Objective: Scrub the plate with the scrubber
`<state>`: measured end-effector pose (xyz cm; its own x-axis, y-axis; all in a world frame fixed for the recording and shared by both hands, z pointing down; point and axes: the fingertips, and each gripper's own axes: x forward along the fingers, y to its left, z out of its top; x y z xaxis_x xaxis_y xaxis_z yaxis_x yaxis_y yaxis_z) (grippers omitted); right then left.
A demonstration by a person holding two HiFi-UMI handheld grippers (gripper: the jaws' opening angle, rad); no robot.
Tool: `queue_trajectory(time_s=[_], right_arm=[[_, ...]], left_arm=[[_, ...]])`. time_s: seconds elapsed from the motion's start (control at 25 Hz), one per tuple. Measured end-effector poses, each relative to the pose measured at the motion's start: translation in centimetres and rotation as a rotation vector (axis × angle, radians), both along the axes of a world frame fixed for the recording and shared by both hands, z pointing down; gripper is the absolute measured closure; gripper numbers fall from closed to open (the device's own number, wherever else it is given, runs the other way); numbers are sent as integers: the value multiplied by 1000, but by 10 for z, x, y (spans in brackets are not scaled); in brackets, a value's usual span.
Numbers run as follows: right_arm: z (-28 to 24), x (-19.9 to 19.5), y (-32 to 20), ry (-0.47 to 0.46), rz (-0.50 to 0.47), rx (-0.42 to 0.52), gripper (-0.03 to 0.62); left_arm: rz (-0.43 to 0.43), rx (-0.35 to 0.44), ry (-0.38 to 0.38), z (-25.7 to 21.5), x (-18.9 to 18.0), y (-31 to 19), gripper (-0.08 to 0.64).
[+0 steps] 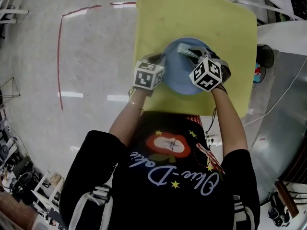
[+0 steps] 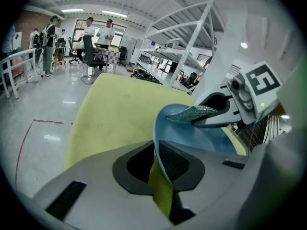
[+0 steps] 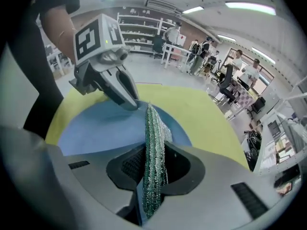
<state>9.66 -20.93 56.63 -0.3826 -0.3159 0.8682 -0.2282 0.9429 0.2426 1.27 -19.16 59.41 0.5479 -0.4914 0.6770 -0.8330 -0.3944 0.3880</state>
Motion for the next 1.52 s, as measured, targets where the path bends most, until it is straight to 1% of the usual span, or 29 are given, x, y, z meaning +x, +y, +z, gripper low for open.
queue_trajectory(time_s=[0.08,0.24,0.44,0.64,1.08,1.24,1.52], right_arm=[[7,1,0,20,-17,-6,532],[14,-1,5,14,-20,-41,531],[22,-5,16,27,-5,-114,529],[27,-8,30,53,-6,-132,529],[29,-12,72,17,0,-196,528],[30,-16,87,17,-14,-216,527],[31,-21,115,-9,-42,-281,528]], left_arm=[[-2,-4,-2,0,0,1,531],[-8,0,1,-4,-1,0,531],[-3,0,3,-2,-3,2,531],[11,-7,-6,0,-5,4,531],[3,-1,-38,2,-2,2,531],[2,-3,-39,3,-3,3,531],[2,-6,-44,4,0,0,531]])
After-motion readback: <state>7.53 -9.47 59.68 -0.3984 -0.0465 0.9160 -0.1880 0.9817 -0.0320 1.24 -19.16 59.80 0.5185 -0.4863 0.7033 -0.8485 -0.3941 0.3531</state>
